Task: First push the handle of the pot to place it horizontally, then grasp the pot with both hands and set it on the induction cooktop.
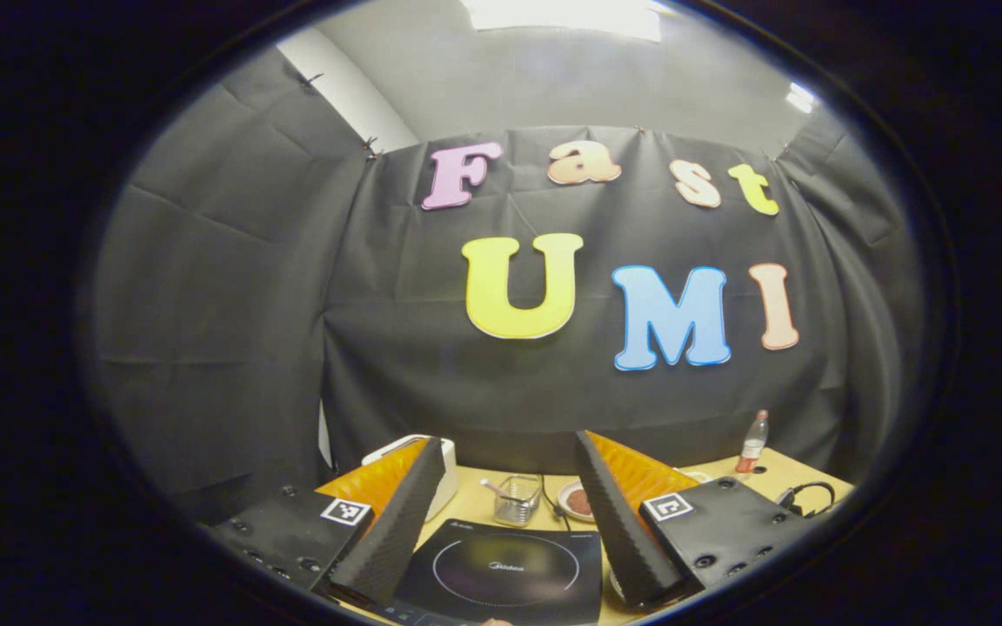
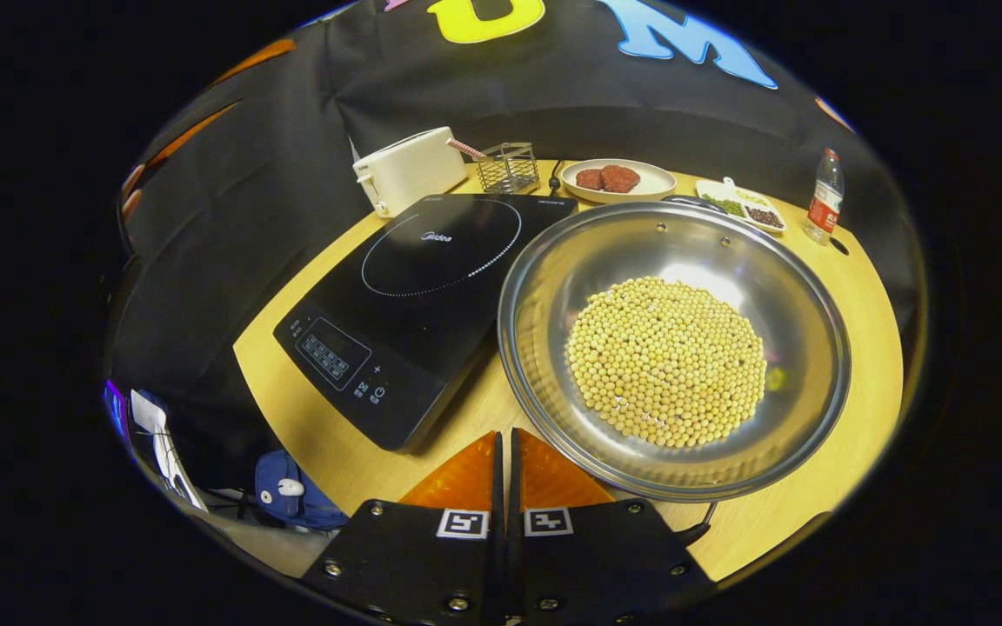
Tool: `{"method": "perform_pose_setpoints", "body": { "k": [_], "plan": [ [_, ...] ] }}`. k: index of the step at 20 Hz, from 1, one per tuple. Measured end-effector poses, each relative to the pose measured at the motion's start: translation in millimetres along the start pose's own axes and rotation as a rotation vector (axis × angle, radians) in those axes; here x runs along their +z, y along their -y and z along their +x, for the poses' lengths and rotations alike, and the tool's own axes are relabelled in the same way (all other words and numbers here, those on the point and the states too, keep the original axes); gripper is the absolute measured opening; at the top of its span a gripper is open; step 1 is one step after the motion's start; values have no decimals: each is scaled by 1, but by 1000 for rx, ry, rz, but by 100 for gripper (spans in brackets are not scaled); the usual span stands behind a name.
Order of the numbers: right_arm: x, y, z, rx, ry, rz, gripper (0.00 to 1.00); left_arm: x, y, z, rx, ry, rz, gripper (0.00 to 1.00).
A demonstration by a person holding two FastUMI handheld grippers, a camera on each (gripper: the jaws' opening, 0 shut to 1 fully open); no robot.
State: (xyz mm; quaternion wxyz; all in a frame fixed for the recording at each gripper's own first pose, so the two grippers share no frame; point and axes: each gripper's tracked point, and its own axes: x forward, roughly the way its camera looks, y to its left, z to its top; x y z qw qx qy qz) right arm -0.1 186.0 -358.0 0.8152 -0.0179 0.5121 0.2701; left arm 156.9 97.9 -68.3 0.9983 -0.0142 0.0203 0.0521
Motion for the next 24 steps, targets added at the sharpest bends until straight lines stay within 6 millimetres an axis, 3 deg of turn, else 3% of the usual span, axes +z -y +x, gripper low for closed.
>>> {"method": "perform_pose_setpoints", "body": {
  "k": [6, 10, 13, 14, 16, 22, 23, 24],
  "plan": [
    [-15, 12, -7, -42, -52, -12, 1, -11, 20, 24, -71, -11, -33, 98],
    [-33, 26, -18, -71, -90, -2, 1, -13, 38, 29, -103, -17, -36, 98],
    [-41, 38, -24, -86, -100, 11, 1, -13, 52, 26, -111, -20, -28, 98],
    [-42, 43, -27, -86, -103, 17, 1, -12, 56, 26, -109, -22, -25, 94],
    [-46, 54, -32, -82, -110, 18, 1, -12, 63, 23, -93, -19, -17, 98],
    [-51, 95, -47, -88, -123, -2, 1, -10, 90, 11, -44, -25, -12, 94],
    [-52, 101, -50, -91, -124, 0, 1, -8, 95, 9, -40, -23, -3, 100],
    [-52, 108, -49, -95, -127, -1, 1, -6, 99, 7, -37, -18, 2, 94]
  ]
}}
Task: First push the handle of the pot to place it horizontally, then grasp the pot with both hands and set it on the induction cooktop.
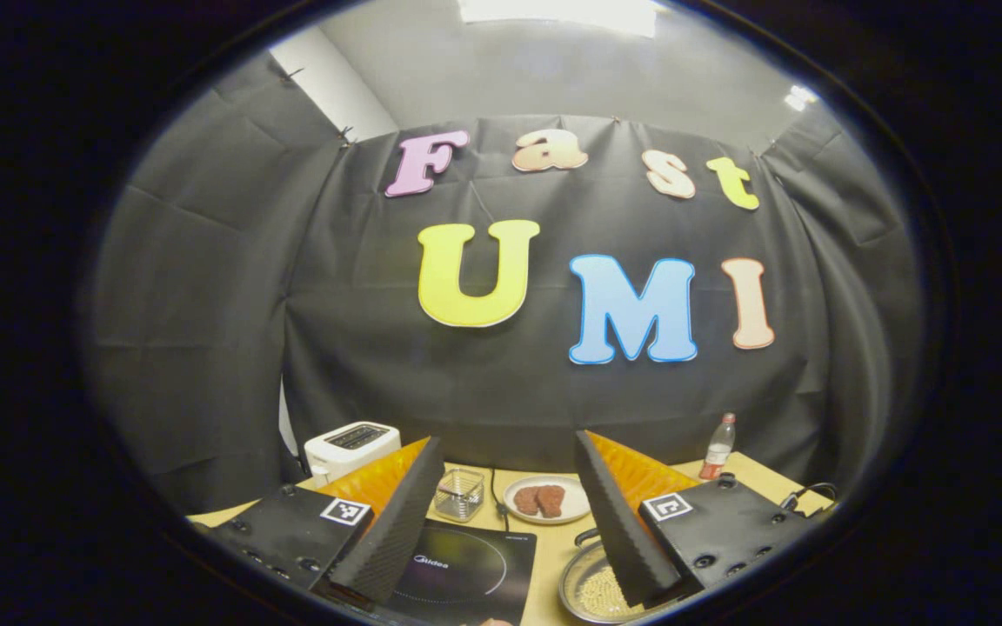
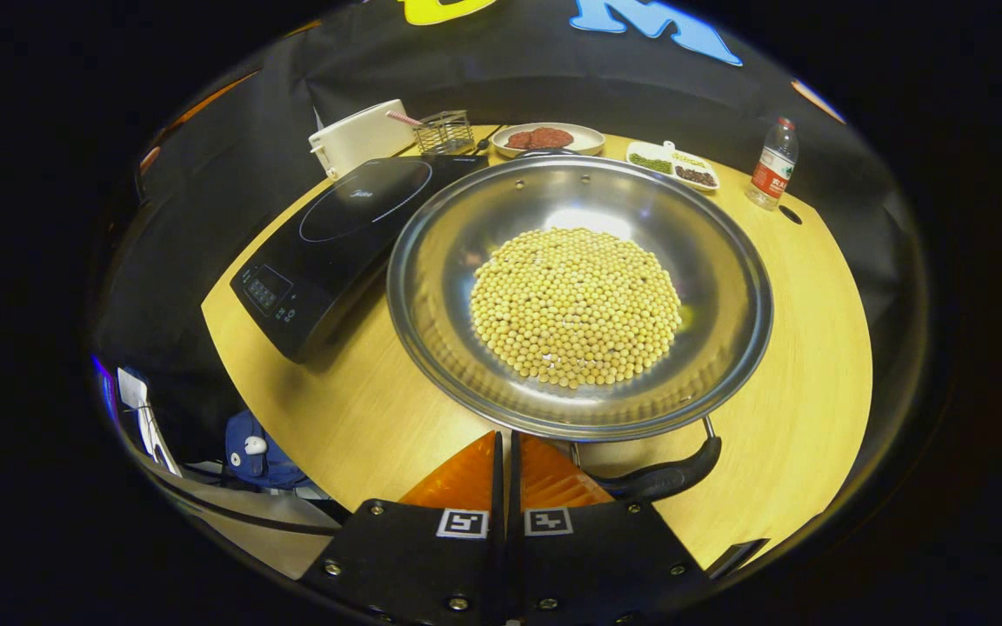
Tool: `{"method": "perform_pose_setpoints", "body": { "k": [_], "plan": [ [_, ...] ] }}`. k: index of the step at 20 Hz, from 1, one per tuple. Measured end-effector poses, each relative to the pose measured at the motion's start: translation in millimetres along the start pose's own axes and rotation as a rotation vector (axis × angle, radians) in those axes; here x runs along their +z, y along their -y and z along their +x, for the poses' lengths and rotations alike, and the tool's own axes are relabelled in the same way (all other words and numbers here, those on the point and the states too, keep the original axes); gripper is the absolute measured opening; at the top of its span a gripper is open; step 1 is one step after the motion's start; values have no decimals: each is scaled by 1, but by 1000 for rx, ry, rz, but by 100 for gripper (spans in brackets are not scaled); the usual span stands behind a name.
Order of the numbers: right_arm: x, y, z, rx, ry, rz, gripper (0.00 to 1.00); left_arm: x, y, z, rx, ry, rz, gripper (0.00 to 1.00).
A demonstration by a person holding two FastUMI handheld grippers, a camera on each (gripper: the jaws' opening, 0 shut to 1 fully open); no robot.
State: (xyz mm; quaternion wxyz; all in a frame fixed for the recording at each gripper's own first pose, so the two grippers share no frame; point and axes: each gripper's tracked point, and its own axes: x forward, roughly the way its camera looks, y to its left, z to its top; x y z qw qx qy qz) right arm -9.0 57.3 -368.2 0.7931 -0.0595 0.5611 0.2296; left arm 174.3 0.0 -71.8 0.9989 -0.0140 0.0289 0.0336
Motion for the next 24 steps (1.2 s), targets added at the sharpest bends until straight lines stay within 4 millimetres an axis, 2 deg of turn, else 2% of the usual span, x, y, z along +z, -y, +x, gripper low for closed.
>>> {"method": "perform_pose_setpoints", "body": {
  "k": [2, 4, 5, 7, 8, 12, 14, 15, 16, 17, 18, 19, 20, 22, 24],
  "plan": [
    [0, 15, -1, -14, -3, -1, 1, 2, 6, -2, 5, 5, 5, 94],
    [1, 28, -1, -30, -6, 1, 1, 2, 12, -1, 9, 1, 6, 100],
    [2, 35, -2, -38, -9, 1, 1, 2, 14, -1, 10, -1, 6, 94],
    [-1, 47, -3, -57, -17, -8, 1, 2, 16, 0, 14, 1, 8, 98],
    [-2, 53, -3, -71, -23, -19, 1, 2, 17, 0, 16, 1, 10, 94],
    [0, 80, -1, -143, -36, -70, 1, 1, 20, 2, 23, -3, 11, 94],
    [2, 94, -1, -183, -35, -98, 1, 0, 19, 1, 31, -6, 11, 94],
    [5, 102, -1, -205, -31, -115, 1, 0, 18, 0, 35, -7, 11, 98],
    [6, 108, -2, -226, -27, -137, 1, 0, 18, 0, 40, -6, 12, 94],
    [8, 116, -2, -253, -22, -163, 1, 0, 17, -1, 45, -7, 14, 98],
    [11, 123, -2, -278, -15, -192, 1, -1, 15, -2, 51, -7, 16, 94],
    [14, 129, -2, -300, -9, -220, 1, -1, 15, -3, 56, -8, 18, 94],
    [18, 134, -1, -319, -1, -245, 1, -2, 14, -3, 61, -10, 20, 94],
    [24, 142, 1, -344, 17, -278, 1, -2, 12, -7, 71, -13, 25, 100],
    [29, 147, 4, -359, 34, -292, 1, -3, 9, -10, 81, -16, 31, 98]
  ]
}}
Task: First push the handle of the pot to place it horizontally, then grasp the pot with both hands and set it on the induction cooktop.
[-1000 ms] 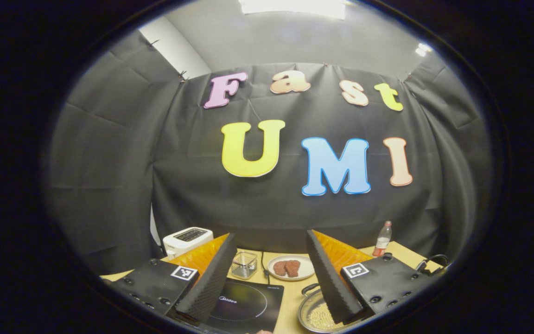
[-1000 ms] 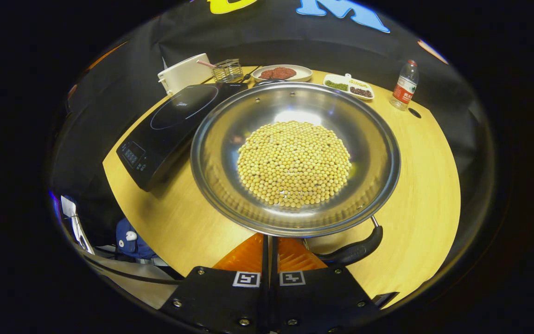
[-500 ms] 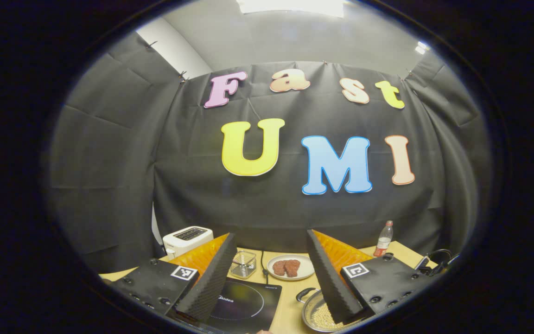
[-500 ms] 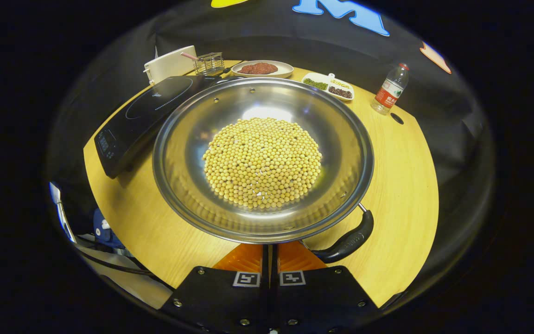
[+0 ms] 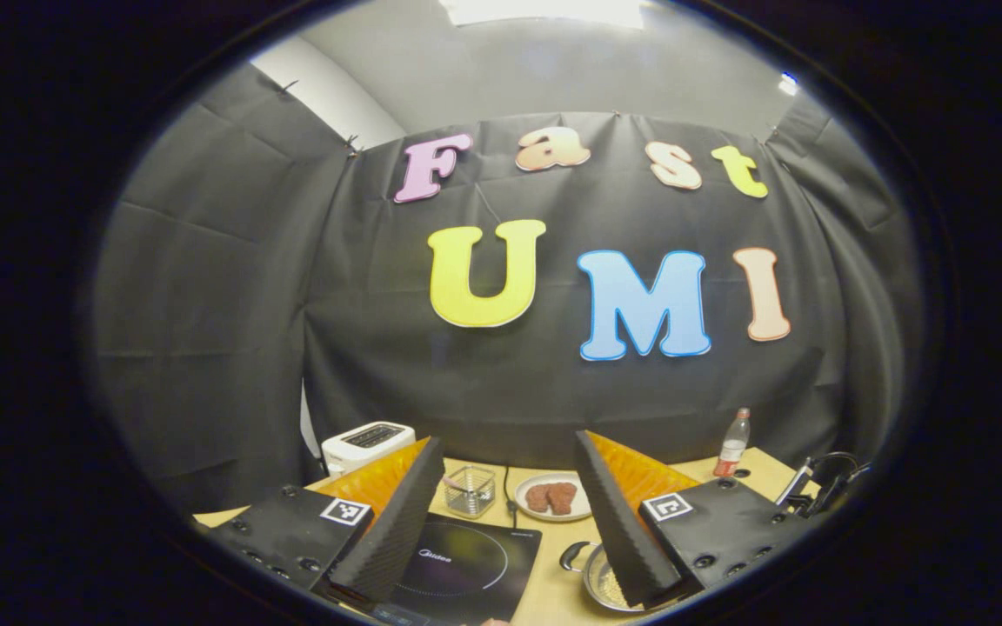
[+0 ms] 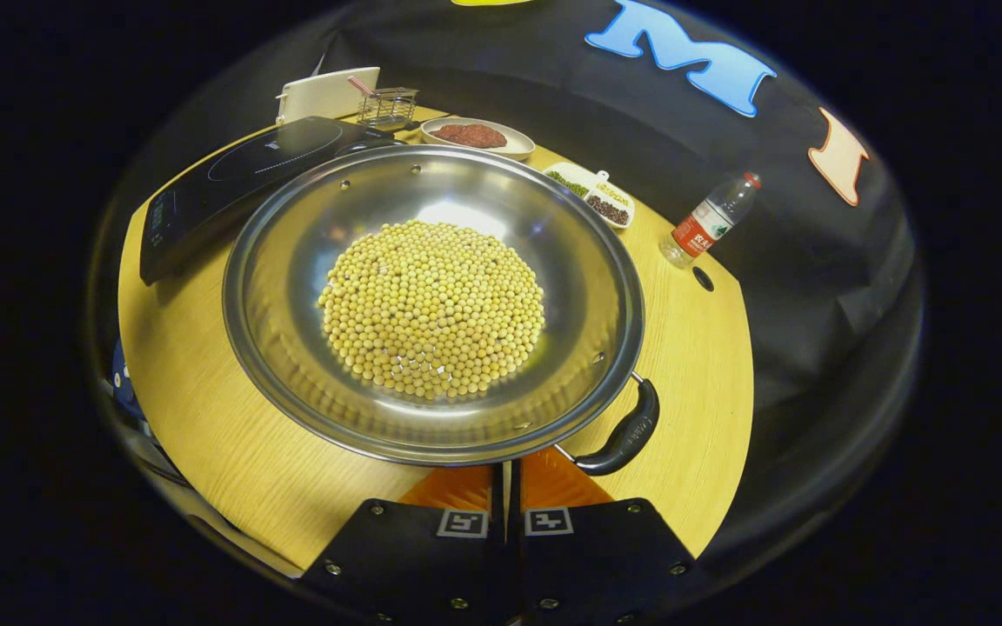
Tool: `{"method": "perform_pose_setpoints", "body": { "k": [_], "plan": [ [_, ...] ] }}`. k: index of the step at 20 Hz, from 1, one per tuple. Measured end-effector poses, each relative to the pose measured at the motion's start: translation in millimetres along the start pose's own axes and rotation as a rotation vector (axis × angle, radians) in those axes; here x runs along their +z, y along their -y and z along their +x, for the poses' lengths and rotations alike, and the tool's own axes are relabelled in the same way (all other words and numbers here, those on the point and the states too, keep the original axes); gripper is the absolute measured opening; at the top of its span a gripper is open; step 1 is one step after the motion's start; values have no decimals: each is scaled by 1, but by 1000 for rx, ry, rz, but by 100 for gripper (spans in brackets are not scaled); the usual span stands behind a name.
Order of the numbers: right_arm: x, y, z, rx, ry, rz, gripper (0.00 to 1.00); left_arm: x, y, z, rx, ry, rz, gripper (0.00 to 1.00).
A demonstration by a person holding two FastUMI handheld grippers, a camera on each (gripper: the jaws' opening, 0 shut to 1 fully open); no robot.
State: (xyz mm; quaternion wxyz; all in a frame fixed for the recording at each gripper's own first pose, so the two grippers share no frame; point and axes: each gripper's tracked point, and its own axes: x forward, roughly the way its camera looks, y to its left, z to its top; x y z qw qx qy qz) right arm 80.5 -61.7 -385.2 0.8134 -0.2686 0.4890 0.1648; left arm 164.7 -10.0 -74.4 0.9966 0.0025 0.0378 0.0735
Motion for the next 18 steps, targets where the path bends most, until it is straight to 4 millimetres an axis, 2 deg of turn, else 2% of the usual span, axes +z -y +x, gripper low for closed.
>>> {"method": "perform_pose_setpoints", "body": {
  "k": [2, 3, 5, 7, 11, 12, 13, 14, 15, 16, 17, 18],
  "plan": [
    [4, 6, 7, -19, 19, -8, 1, 1, -2, -2, 9, -1, 7, 98],
    [7, 9, 7, -29, 27, -5, 1, 1, -4, -4, 13, -3, 10, 94],
    [12, 16, 13, -48, 37, 9, 1, 2, -7, -7, 21, -7, 23, 98],
    [18, 22, 19, -64, 50, 29, 1, 1, -8, -8, 25, -11, 29, 94],
    [20, 34, 15, -93, 73, 74, 1, -4, -4, -7, 20, -24, 36, 94],
    [19, 36, 11, -95, 79, 89, 1, -6, -3, -6, 16, -27, 37, 98],
    [18, 38, 8, -90, 84, 109, 1, -8, -1, -5, 12, -30, 38, 98],
    [17, 39, 3, -85, 87, 137, 2, -10, 0, -4, 7, -33, 40, 94],
    [18, 41, 1, -83, 100, 172, 7, -12, 2, -1, 3, -35, 43, 98],
    [18, 48, -6, -100, 114, 203, 12, -16, 4, 0, -3, -40, 45, 98],
    [18, 52, -11, -104, 120, 234, 30, -18, 7, 3, -9, -45, 43, 100],
    [19, 55, -17, -104, 134, 270, 40, -22, 9, 5, -15, -52, 39, 94]
  ]
}}
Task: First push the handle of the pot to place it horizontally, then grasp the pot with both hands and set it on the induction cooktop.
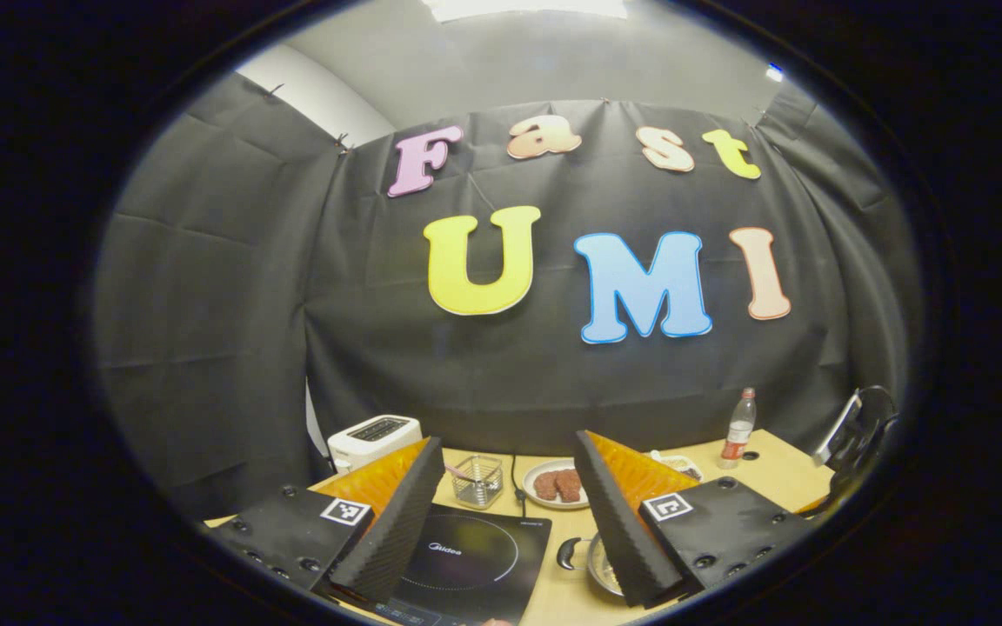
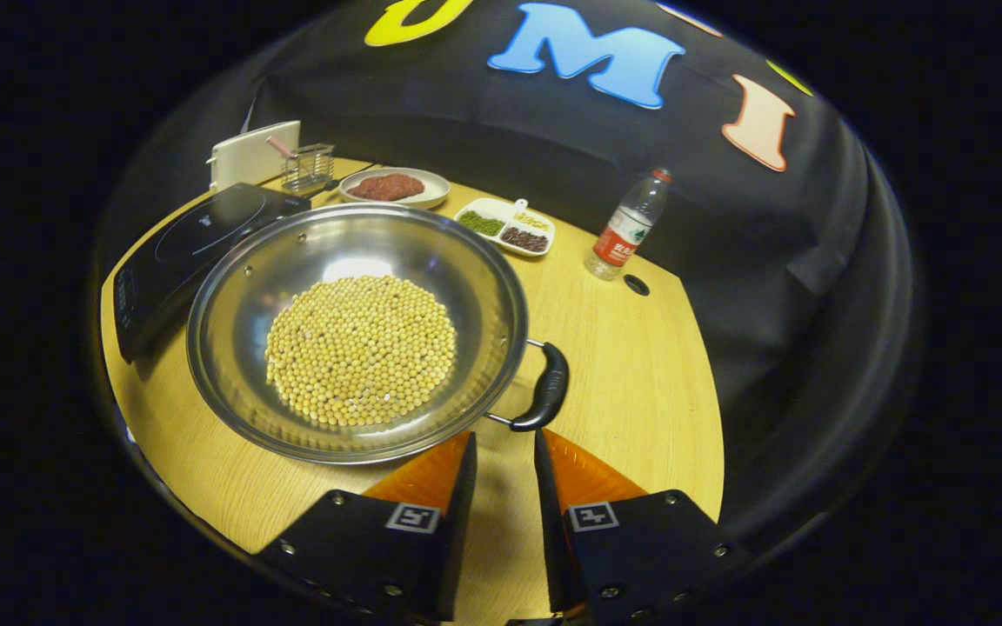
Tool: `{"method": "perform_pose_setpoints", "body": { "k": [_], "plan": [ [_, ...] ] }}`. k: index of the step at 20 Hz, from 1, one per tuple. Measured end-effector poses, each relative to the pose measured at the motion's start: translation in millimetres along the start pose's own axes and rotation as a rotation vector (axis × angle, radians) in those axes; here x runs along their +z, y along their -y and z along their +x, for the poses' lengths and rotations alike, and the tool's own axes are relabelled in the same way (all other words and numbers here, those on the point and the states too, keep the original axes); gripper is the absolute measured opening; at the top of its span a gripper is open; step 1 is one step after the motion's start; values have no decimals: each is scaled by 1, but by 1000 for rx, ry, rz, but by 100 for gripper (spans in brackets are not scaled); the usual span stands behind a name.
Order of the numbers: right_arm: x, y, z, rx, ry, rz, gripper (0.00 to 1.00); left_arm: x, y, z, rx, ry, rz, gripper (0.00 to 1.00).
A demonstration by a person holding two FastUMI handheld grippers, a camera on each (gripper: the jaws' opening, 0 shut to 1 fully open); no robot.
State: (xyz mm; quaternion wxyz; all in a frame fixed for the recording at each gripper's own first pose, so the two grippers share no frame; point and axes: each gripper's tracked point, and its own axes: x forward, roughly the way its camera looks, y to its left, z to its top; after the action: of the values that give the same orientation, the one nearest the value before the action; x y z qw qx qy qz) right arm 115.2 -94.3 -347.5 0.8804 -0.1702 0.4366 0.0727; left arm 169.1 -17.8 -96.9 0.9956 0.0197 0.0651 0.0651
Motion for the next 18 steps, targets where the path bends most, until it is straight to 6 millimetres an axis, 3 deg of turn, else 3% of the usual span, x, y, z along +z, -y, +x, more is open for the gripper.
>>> {"method": "perform_pose_setpoints", "body": {
  "k": [2, 3, 5, 7, 13, 18],
  "plan": [
    [9, 5, -8, -3, 41, 64, 56, -8, 5, 5, -14, -13, -5, 98],
    [13, 11, -11, -12, 60, 83, 87, -11, 8, 9, -21, -19, -3, 94],
    [20, 19, -19, -40, 98, 122, 98, -17, 16, 13, -40, -28, 4, 98],
    [27, 22, -26, -48, 124, 173, 98, -30, 25, 21, -71, -51, 9, 94],
    [49, 21, -35, -31, 198, 345, 98, -97, 49, 50, -164, -209, 15, 98],
    [56, 13, -25, -24, 201, 388, 98, -142, 68, 73, -238, -311, 26, 94]
  ]
}}
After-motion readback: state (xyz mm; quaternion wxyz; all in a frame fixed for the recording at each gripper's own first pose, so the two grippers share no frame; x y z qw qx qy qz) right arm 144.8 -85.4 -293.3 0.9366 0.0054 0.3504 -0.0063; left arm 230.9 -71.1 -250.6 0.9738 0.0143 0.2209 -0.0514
